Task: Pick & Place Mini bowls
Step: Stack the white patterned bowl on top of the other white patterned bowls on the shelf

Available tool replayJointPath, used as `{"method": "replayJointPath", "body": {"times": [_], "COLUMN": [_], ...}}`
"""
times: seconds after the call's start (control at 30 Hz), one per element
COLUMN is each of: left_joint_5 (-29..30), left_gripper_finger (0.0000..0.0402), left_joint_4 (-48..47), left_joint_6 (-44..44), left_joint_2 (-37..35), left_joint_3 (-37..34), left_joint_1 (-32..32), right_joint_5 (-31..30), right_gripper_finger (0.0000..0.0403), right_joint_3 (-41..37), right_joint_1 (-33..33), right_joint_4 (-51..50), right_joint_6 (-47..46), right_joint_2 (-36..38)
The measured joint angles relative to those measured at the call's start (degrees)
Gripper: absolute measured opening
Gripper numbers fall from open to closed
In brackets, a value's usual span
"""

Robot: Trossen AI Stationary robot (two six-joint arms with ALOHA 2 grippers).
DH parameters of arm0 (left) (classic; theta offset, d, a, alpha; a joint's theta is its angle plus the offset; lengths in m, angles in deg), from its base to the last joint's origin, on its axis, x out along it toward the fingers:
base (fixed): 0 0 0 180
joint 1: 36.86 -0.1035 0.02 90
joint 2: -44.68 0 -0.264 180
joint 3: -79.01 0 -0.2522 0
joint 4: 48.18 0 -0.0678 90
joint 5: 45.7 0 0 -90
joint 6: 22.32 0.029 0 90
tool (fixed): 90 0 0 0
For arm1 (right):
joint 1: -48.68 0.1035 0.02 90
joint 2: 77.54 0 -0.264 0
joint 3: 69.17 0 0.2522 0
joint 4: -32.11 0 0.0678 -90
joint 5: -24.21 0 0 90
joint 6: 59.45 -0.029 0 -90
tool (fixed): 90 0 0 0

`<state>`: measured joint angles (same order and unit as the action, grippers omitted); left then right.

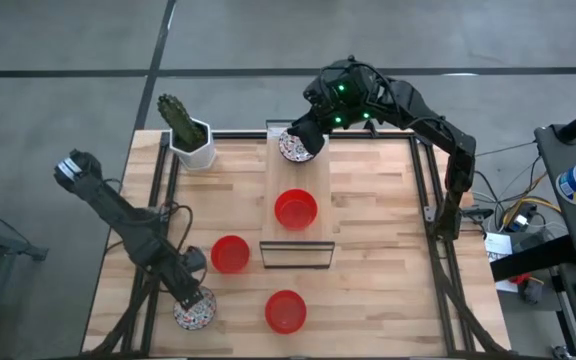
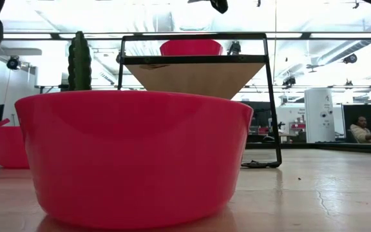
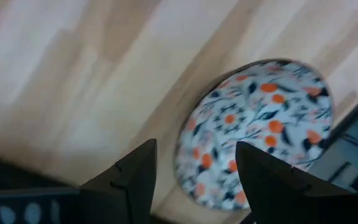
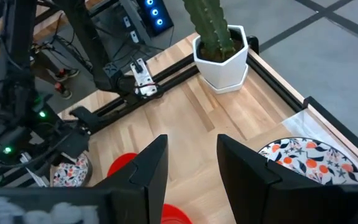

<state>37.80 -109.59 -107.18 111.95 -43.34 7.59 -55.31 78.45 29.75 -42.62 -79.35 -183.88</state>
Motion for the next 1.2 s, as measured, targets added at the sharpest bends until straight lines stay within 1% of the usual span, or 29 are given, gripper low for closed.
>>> {"method": "replayJointPath", "body": {"times": [0.13,0.4,0.5,0.6,0.67,0.77,0.87,0.9,0.97,1.07,1.2], "left_joint_5": [-0.3,-0.4,-1.5,-1.6,-1.6,-1.7,-1.9,-2.2,-1.7,-0.1,1.8], "left_gripper_finger": [0.0209,0.0208,0.0199,0.0174,0.0147,0.0095,0.0033,0.0018,0.0011,0.0006,0.0004], "left_joint_4": [6.4,6.6,6.7,6.8,7.4,7.6,7.7,8.1,8.6,7.3,6.0], "left_joint_6": [-0.4,-1.6,-1.9,-1.8,-1.1,0.5,0.8,0.7,0.3,0.2,-0.3], "left_joint_2": [0.9,2.5,3.0,3.8,4.3,4.5,4.4,4.1,3.2,2.1,0.0], "left_joint_3": [-3.0,-4.7,-4.9,-4.9,-4.9,-4.8,-4.8,-4.8,-4.6,-3.6,0.9], "left_joint_1": [0.0,0.0,0.0,0.0,0.0,0.0,0.0,0.0,0.0,0.0,0.0], "right_joint_5": [0.0,0.0,0.0,0.0,0.0,0.0,0.0,0.0,0.0,0.0,1.7], "right_gripper_finger": [0.0133,0.013,0.0128,0.0128,0.0129,0.0128,0.0126,0.0125,0.0125,0.0128,0.0128], "right_joint_3": [0.0,0.0,0.0,0.0,0.0,0.0,0.0,0.0,0.0,0.0,0.0], "right_joint_1": [0.3,0.7,0.6,0.7,0.9,1.5,2.0,2.2,2.2,2.4,2.7], "right_joint_4": [0.0,0.0,0.0,0.0,0.0,0.0,0.0,0.0,-0.1,-0.4,-0.5], "right_joint_6": [-0.7,-0.7,-0.7,-0.8,-1.0,-1.1,-1.1,-1.1,-1.5,-5.5,-6.6], "right_joint_2": [0.0,0.0,0.0,0.0,0.0,0.0,0.0,0.0,0.0,0.0,0.0]}}
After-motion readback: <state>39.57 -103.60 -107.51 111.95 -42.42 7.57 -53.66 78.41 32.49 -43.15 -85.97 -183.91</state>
